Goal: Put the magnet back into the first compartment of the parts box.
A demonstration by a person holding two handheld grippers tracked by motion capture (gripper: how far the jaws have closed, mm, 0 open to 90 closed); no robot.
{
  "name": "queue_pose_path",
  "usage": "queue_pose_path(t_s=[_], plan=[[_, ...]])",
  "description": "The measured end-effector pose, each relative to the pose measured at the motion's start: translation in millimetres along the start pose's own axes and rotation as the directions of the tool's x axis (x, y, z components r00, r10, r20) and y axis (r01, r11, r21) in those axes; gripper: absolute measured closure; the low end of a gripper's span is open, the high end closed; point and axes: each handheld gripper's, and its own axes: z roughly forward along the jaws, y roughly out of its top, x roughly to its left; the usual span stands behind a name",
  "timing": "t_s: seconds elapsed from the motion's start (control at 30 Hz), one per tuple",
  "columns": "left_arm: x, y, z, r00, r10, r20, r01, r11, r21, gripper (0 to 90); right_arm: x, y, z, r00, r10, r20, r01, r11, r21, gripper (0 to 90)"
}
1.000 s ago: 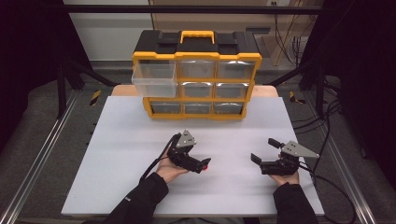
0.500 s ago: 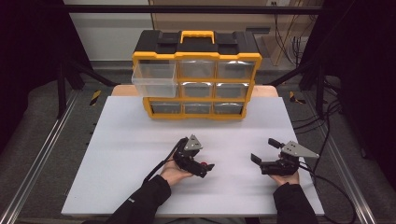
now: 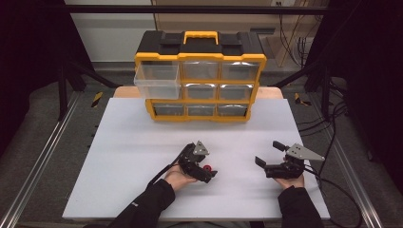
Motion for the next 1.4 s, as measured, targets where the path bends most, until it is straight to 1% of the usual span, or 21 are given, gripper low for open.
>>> queue_pose_path(t_s=[0.13, 0.2, 0.27, 0.37, 0.5, 0.6, 0.67, 0.9, 1.17, 1.4], plan=[[-1.0, -0.3, -0.3, 0.9999, -0.01, 0.001, 0.01, 0.9999, 0.011, 14.5, -0.2, 0.1, -0.2, 1.0, 0.0, 0.0, 0.0, 1.0, -0.002, 0.4], [-2.0, -0.9, -1.2, 0.9999, -0.011, -0.004, 0.011, 0.9999, 0.007, 16.7, -0.1, 0.2, -0.2, 1.0, 0.001, 0.001, -0.001, 1.0, -0.003, 0.4], [-2.6, -1.8, -1.3, 0.9998, -0.013, -0.012, 0.013, 0.9999, 0.008, 21.0, -0.6, 0.3, -0.4, 1.0, -0.003, -0.001, 0.003, 1.0, -0.008, 0.4], [-2.6, -2.9, -0.3, 0.9998, -0.015, -0.012, 0.015, 0.9997, 0.019, 25.0, -0.6, 0.4, -0.7, 1.0, -0.002, 0.0, 0.002, 1.0, -0.009, 0.4], [-3.2, -3.1, 0.1, 0.9998, -0.02, 0.001, 0.02, 0.9994, 0.027, 31.1, -0.7, 0.4, -0.5, 1.0, -0.002, 0.001, 0.002, 1.0, -0.01, 0.4], [-4.1, -2.9, -0.3, 0.9999, -0.015, -0.005, 0.015, 0.9995, 0.028, 35.4, -0.4, 0.6, -0.7, 1.0, 0.006, 0.0, -0.006, 1.0, -0.009, 0.4], [-3.9, -3.0, -0.1, 0.9998, -0.019, 0.005, 0.019, 0.9994, 0.029, 37.5, -0.6, 0.6, -0.7, 1.0, 0.004, 0.0, -0.004, 1.0, -0.009, 0.4], [-4.9, -3.0, 0.6, 0.9998, -0.02, 0.009, 0.02, 0.9991, 0.038, 46.2, -0.6, 0.8, -0.9, 1.0, 0.005, -0.002, -0.005, 1.0, -0.007, 0.4], [-5.1, -2.9, 1.4, 0.9996, -0.027, -0.003, 0.028, 0.9986, 0.045, 53.6, -0.6, 0.7, -0.7, 1.0, 0.006, -0.002, -0.006, 1.0, -0.008, 0.4], [-6.2, -2.7, 2.3, 0.9997, -0.022, -0.013, 0.023, 0.9985, 0.049, 57.4, -0.7, 0.8, -0.7, 1.0, 0.007, -0.003, -0.007, 1.0, -0.009, 0.4]])
